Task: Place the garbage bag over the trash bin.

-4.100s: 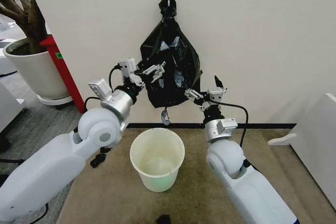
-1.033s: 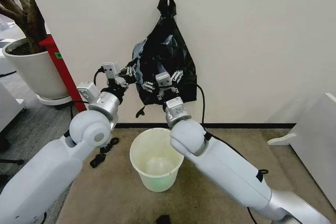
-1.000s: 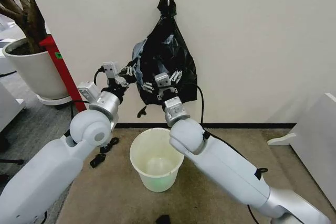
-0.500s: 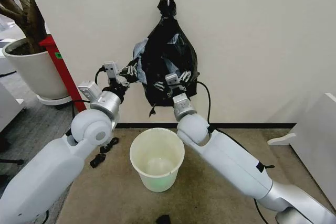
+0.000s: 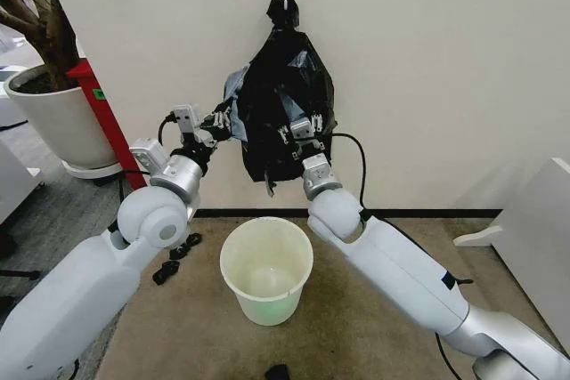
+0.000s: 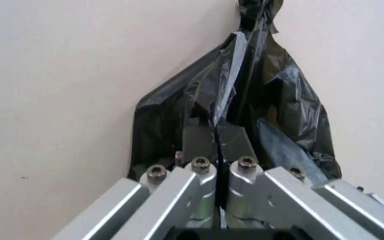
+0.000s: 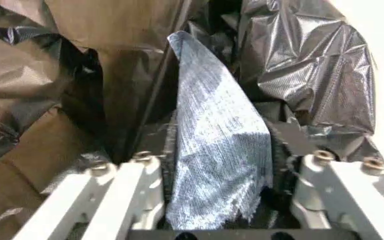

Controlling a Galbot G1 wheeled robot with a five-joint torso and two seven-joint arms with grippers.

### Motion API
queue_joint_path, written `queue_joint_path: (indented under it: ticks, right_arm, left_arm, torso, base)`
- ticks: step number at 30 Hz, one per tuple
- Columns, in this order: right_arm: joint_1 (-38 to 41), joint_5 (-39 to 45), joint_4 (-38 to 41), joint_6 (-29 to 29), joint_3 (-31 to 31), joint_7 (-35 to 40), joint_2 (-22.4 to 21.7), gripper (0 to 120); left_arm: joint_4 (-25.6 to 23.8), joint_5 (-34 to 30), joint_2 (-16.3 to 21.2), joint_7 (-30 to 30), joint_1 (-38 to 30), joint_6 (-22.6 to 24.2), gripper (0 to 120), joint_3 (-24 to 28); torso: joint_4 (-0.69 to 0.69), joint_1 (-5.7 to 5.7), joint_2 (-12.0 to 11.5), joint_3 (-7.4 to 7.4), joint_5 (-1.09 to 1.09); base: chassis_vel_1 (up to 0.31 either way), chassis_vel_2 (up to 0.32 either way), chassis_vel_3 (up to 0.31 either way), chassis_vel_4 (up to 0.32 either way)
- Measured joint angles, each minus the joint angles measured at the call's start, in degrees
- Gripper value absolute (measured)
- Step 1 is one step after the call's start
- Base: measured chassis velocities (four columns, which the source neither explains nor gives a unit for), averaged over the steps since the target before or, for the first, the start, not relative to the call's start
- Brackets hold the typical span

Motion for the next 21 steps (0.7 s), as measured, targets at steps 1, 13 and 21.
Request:
queue_joint_path:
  ticks: [1,13,21]
  right_arm:
    - [-0.01,0.05,0.07,0.04,0.05,0.02,0.00,28]
    - [-0.78,0.79,2.39,0.46,0.86,0.63,0.25,0]
    - [-4.10,3.14,10.13,-1.70,6.08,2.78,-0.55,0]
  left_arm:
    - [-0.01,0.00,0.09,0.00,0.07,-0.06,0,-0.06]
    - [-0.35,0.27,0.58,0.14,1.01,-0.41,0,-0.46]
    - [-1.64,0.67,0.72,0.28,3.93,-0.45,0,-0.79]
  torso:
    - [0.00,0.00,0.00,0.00,0.00]
    - [0.00,0.00,0.00,0.00,-0.01]
    - [0.01,0.00,0.00,0.00,-0.01]
  base:
    - [0.000,0.000,0.000,0.000]
    - [0.000,0.000,0.000,0.000]
    - [0.000,0.000,0.000,0.000]
